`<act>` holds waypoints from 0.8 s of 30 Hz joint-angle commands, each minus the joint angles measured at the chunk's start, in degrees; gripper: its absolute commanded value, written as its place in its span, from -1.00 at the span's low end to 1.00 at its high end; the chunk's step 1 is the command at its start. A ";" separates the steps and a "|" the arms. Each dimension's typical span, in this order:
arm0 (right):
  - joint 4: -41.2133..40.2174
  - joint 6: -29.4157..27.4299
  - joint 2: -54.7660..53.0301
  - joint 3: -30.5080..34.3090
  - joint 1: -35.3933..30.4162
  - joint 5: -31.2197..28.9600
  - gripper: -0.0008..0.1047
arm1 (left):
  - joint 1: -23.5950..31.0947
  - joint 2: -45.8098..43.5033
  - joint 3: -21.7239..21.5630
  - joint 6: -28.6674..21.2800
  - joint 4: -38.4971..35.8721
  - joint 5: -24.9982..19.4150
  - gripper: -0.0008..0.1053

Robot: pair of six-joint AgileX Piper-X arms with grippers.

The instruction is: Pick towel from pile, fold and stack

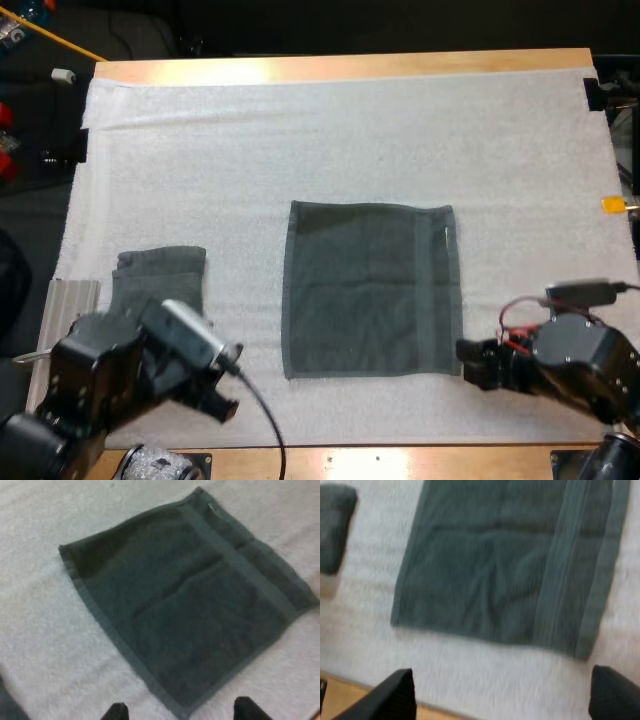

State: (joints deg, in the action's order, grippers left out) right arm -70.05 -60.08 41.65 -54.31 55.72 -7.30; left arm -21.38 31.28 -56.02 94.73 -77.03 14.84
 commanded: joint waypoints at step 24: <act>23.34 16.40 -0.34 29.06 -3.50 5.43 0.31 | 0.04 -5.26 1.95 1.80 -5.63 2.14 -0.17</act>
State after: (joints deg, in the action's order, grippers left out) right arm -47.62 -44.03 41.47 -25.05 52.50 -2.59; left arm -21.38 26.22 -54.10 95.97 -82.26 16.58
